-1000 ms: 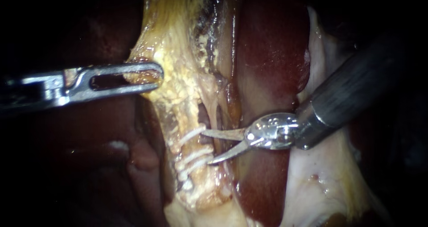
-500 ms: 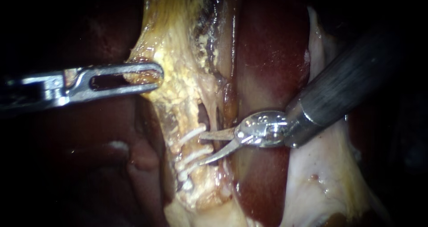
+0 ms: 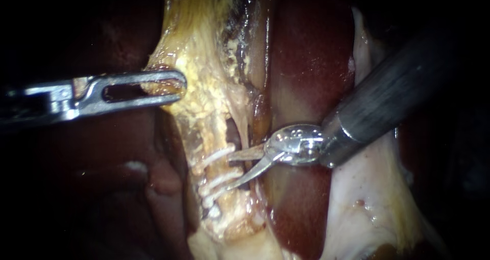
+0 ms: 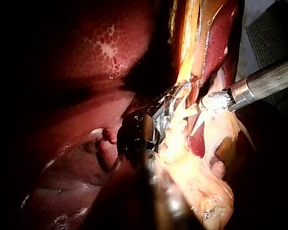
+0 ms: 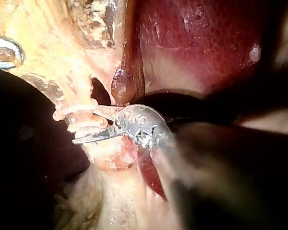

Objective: Go to the cutting position left tube

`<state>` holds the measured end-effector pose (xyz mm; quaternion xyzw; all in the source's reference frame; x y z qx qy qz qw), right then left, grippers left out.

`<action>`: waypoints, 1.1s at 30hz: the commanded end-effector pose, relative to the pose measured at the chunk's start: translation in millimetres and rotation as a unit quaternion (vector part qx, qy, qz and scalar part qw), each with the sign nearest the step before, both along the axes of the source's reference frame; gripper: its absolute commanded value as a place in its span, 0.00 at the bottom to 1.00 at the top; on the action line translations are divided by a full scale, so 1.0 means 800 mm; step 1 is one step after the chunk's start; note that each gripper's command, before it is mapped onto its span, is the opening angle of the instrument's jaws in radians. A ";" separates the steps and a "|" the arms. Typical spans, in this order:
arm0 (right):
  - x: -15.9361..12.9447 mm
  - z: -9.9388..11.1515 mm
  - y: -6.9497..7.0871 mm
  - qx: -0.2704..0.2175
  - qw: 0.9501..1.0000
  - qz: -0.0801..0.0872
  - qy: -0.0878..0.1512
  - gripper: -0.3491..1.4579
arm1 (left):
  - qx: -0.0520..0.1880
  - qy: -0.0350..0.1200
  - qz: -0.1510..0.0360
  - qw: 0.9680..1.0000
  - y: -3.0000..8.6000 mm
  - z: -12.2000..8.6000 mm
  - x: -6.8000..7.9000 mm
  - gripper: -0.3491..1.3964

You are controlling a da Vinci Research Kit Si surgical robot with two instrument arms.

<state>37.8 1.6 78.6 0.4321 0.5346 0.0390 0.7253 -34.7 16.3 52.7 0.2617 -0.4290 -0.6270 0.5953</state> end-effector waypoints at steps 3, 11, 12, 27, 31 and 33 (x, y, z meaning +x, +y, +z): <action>0.0006 0.0000 0.0001 0.005 1.000 -0.006 0.003 0.80 | 0.000 0.000 0.000 1.000 0.0001 0.0002 0.0000 0.00; 0.0016 0.0001 0.0002 0.021 1.000 -0.016 0.013 0.78 | -0.001 0.001 -0.001 1.000 0.0006 0.0011 0.0002 0.00; 0.0017 0.0001 0.0002 0.021 1.000 -0.016 0.013 0.78 | -0.001 0.002 -0.002 1.000 0.0007 0.0012 0.0002 0.00; 0.0035 0.0002 -0.0015 0.027 0.999 -0.034 0.019 0.75 | -0.002 0.005 -0.005 1.000 0.0022 0.0036 -0.0002 0.00; 0.0044 0.0005 -0.0020 0.030 0.999 -0.035 0.016 0.75 | -0.002 0.005 -0.006 1.000 0.0025 0.0039 -0.0006 0.00; 0.0047 0.0006 -0.0020 0.030 0.999 -0.035 0.016 0.75 | -0.002 0.005 -0.006 1.000 0.0025 0.0040 -0.0008 0.00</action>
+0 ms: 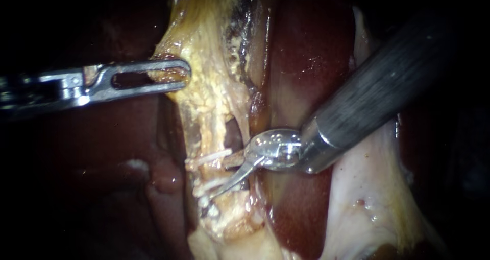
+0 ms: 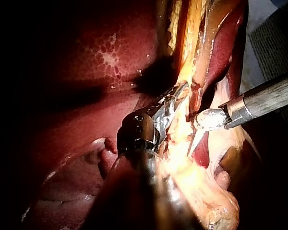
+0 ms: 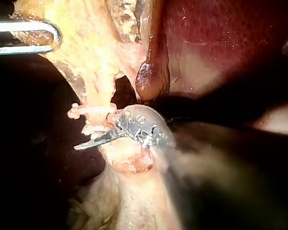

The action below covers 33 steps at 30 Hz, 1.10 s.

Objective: Go to the cutting position left tube

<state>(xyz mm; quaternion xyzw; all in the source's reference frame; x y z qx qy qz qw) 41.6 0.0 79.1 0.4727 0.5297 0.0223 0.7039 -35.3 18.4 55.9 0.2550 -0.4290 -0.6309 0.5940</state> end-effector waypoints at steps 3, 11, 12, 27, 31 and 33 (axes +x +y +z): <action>0.0005 0.0002 0.0002 0.006 1.000 0.004 -0.003 0.75 | 0.000 0.001 -0.001 1.000 0.0000 0.0000 -0.0002 0.00; 0.0012 0.0003 0.0004 0.049 0.999 0.019 -0.008 0.75 | 0.000 0.001 -0.001 1.000 0.0000 -0.0001 -0.0005 0.00; 0.0012 0.0003 0.0004 0.051 0.998 0.019 -0.009 0.75 | 0.000 0.001 -0.001 1.000 0.0000 -0.0001 -0.0005 0.00; 0.0020 0.0008 0.0001 0.094 0.995 0.026 -0.027 0.60 | 0.000 0.002 -0.002 1.000 0.0001 0.0000 -0.0010 0.00; 0.0020 0.0008 0.0001 0.101 0.994 0.026 -0.032 0.55 | 0.000 0.002 -0.002 1.000 0.0001 0.0000 -0.0011 0.00; 0.0021 0.0008 0.0002 0.104 0.994 0.027 -0.033 0.49 | 0.000 0.002 -0.003 1.000 0.0001 0.0000 -0.0012 0.00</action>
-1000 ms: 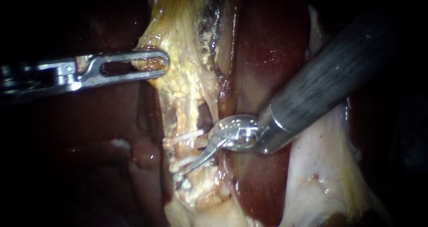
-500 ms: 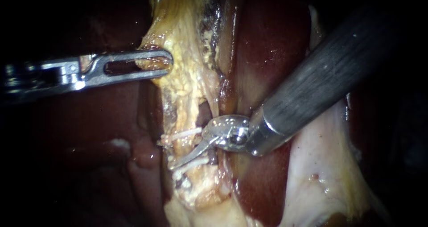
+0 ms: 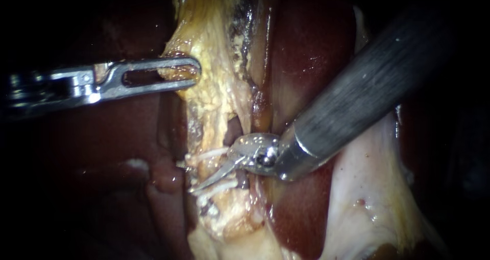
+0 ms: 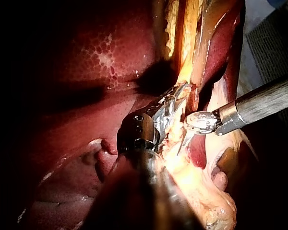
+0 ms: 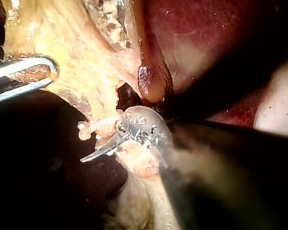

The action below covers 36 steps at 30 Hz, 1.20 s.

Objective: Go to the cutting position left tube

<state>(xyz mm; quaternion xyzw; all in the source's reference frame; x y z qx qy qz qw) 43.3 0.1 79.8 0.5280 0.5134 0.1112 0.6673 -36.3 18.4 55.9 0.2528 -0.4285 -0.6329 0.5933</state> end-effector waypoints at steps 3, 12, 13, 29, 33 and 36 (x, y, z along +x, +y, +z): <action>0.0002 -0.0001 0.0001 0.003 1.000 0.000 -0.002 0.46 | 0.000 0.000 0.000 1.000 0.0000 0.0000 -0.0001 0.00; 0.0003 0.0001 0.0002 0.006 1.000 0.001 -0.004 0.30 | 0.000 0.000 0.000 1.000 0.0000 0.0000 -0.0001 0.00; 0.0003 0.0001 0.0003 0.012 1.000 0.003 -0.010 0.19 | 0.000 0.000 0.000 1.000 0.0000 0.0000 -0.0001 0.00; 0.0019 0.0008 0.0007 0.056 0.997 0.011 -0.047 0.00 | 0.000 0.000 0.000 1.000 0.0000 -0.0001 -0.0001 0.00; 0.0024 0.0009 0.0008 0.058 0.997 0.012 -0.049 0.00 | 0.000 0.000 0.000 1.000 0.0000 -0.0002 -0.0001 0.00; 0.0027 0.0009 0.0009 0.061 0.997 0.014 -0.046 0.00 | 0.000 0.000 0.000 1.000 0.0000 -0.0002 -0.0001 0.00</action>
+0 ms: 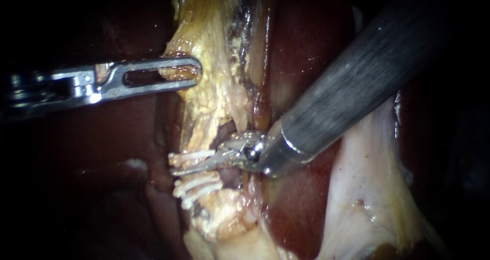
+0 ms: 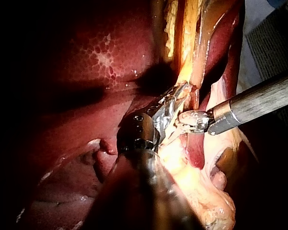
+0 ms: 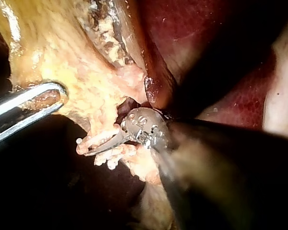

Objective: Go to the cutting position left tube

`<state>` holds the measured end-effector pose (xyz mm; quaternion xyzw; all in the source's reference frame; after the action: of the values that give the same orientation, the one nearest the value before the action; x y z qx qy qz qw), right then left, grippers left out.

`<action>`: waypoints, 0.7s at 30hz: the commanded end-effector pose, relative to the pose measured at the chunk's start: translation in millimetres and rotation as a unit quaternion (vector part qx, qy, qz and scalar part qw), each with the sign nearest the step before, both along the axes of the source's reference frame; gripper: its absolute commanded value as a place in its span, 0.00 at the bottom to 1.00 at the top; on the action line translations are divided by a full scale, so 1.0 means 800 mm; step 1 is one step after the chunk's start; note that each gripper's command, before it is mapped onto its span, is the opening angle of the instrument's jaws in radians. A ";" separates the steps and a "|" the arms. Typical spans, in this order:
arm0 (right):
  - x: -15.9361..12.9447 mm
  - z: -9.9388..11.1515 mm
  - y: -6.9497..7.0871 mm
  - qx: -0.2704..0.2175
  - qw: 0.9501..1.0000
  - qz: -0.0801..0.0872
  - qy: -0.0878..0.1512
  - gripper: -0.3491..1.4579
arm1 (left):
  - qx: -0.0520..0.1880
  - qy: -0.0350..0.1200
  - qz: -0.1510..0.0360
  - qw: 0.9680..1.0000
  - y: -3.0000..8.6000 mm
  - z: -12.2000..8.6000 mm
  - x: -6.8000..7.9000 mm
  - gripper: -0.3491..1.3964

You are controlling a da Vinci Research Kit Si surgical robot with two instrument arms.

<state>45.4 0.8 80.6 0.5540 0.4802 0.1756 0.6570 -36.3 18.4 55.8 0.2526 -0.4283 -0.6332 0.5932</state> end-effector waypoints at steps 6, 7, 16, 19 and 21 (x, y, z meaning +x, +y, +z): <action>0.0005 0.0000 0.0001 0.004 1.000 0.005 0.006 0.00 | 0.000 0.000 0.000 1.000 0.0000 -0.0001 0.0000 0.00; 0.0005 0.0000 0.0001 0.004 1.000 0.005 0.006 0.00 | 0.000 0.000 0.000 1.000 0.0000 -0.0001 0.0000 0.00; 0.0010 0.0000 0.0001 0.002 1.000 0.013 0.004 0.00 | 0.001 0.000 0.000 1.000 0.0000 -0.0003 0.0000 0.00; 0.0011 -0.0001 0.0001 0.002 1.000 0.013 0.004 0.00 | 0.001 0.000 0.000 1.000 0.0000 -0.0004 0.0000 0.00; 0.0011 -0.0001 0.0000 0.002 1.000 0.013 0.004 0.00 | 0.001 0.000 0.000 1.000 0.0000 -0.0004 0.0000 0.00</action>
<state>46.2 0.8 80.5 0.5497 0.4893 0.1837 0.6517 -36.3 18.4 55.4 0.2529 -0.4277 -0.6337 0.5928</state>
